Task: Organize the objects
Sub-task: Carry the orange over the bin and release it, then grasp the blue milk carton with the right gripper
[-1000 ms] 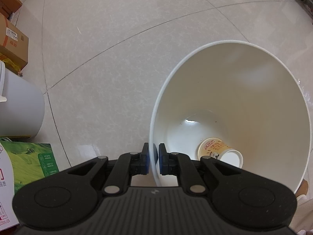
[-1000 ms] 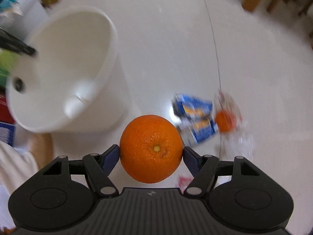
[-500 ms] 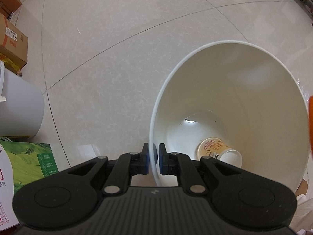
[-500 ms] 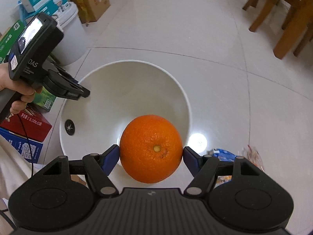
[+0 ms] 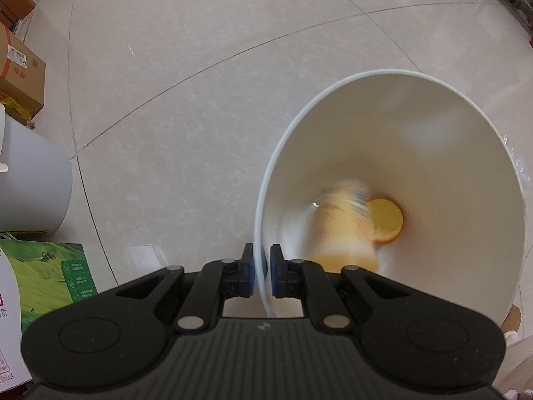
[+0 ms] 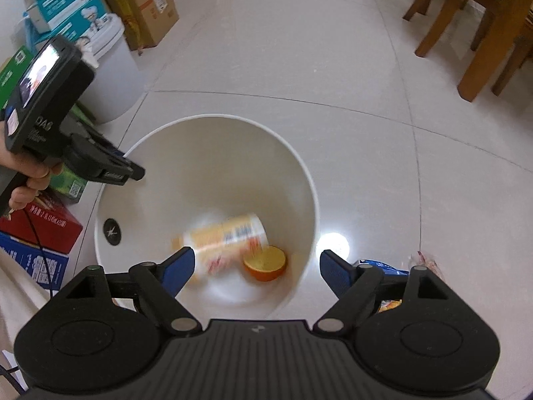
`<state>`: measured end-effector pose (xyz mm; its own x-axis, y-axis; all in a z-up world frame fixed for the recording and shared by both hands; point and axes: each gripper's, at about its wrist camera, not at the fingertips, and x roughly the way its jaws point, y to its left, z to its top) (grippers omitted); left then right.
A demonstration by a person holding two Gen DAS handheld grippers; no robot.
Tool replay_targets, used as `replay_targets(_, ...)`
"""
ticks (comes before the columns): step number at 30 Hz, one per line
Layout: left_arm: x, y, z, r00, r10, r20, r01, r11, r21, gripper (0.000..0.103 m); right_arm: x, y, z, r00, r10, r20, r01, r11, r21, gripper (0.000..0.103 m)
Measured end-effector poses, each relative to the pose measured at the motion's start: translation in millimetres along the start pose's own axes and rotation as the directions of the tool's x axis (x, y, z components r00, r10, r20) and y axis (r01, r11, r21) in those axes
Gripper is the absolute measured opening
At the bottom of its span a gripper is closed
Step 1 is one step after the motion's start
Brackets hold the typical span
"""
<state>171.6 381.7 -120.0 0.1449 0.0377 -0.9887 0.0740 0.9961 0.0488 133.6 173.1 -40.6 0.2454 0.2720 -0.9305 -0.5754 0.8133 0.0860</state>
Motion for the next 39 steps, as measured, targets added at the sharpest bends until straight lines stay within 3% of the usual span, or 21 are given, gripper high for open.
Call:
replay_targets(11,-1.3,1.2,-0.6,1.000,-0.004,0.003,0.004,1.000,0.000,0.007,-2.2,-58.3,-18.2,0.995,-0.097,0.004,0.096,0.982,0.160,0.086)
replay_targets(19,-2.5,3.8,-1.4,1.000,-0.012,0.009,0.012,1.000,-0.001,0.007,34.5,-118.8,-46.9,0.985,-0.165,-0.060,0.175,0.923,0.341,0.087)
replay_targets(26,-3.4,3.8,-1.0,1.000,-0.015,0.013,0.015,1.000,-0.001,0.007,102.1,-175.1,-82.7,0.970,-0.163,-0.179,0.235,0.819,0.523,0.087)
replay_targets(32,-3.6,4.3,-1.1,1.000,-0.016,0.014,0.016,1.000,0.000,0.007,155.4,-214.5,-114.3,0.974,-0.077,-0.214,0.208,0.681,0.702,0.087)
replay_targets(39,-5.8,5.2,-1.6,1.000,-0.020,0.020,0.020,1.000,0.000,0.007,210.6,-249.8,-137.6,0.965,-0.055,-0.256,0.245,0.538,0.806,0.087)
